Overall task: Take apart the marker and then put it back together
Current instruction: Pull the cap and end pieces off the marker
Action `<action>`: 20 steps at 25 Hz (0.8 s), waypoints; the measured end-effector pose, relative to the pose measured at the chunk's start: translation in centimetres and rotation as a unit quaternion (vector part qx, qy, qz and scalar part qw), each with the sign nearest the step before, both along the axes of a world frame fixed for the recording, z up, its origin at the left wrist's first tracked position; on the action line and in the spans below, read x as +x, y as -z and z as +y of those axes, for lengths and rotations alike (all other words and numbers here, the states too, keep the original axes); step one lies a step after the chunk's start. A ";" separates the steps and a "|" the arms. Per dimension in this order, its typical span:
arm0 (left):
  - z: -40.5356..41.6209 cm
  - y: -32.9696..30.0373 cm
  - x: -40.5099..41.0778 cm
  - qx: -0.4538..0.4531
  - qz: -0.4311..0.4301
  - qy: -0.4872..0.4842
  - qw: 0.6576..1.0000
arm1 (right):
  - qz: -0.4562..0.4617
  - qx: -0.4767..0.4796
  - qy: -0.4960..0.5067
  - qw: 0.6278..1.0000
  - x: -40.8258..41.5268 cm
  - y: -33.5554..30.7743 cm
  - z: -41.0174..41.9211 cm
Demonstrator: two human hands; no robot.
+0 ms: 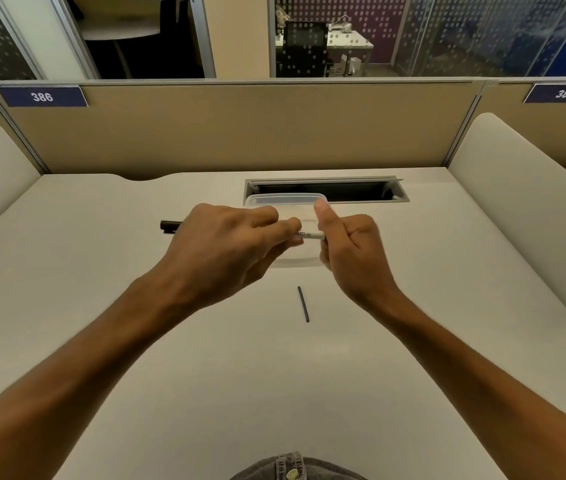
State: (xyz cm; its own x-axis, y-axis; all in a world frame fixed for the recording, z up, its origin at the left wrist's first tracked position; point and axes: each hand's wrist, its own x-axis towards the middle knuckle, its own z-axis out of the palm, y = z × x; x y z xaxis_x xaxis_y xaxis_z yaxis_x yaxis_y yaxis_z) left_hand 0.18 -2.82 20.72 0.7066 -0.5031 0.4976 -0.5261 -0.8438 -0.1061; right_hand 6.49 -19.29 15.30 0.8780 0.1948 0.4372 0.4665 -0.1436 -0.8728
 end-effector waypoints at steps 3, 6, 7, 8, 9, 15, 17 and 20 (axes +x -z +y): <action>0.4 0.7 0.2 0.108 -0.069 0.000 0.992 | 0.255 -0.010 -0.064 0.965 0.3 0.2 0.1; 0.3 0.9 0.2 0.077 -0.057 0.010 0.995 | 0.231 0.003 -0.064 0.971 -0.1 -0.1 0.1; 0.3 0.8 0.2 0.050 -0.040 0.011 0.998 | 0.183 0.010 -0.053 0.982 -0.2 -0.2 0.1; 0.2 0.6 0.1 0.008 -0.015 0.014 1.000 | 0.129 0.021 -0.041 0.991 -0.3 -0.4 0.1; 0.0 0.2 0.0 -0.051 0.020 0.020 0.998 | 0.073 0.031 -0.032 0.996 -0.4 -0.7 0.1; 1.0 -2.9 0.3 -0.345 0.457 0.079 0.816 | -0.442 -0.088 -0.022 0.892 -0.1 -2.5 -1.2; 1.2 -3.7 0.0 -0.342 0.531 0.082 0.771 | -0.529 -0.089 -0.009 0.844 0.3 -3.0 -1.5; 0.2 -4.0 -0.7 -0.358 0.455 0.053 0.814 | -0.512 -0.083 0.017 0.855 0.5 -3.6 -1.7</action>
State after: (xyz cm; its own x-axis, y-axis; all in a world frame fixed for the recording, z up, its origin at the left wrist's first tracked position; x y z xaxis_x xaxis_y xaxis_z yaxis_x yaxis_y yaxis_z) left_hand -0.48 -2.62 24.70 0.9180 -0.3963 -0.0141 -0.1860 -0.4618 0.8673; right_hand 7.00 -21.00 18.92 0.0588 0.3113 0.9485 0.9668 -0.2545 0.0236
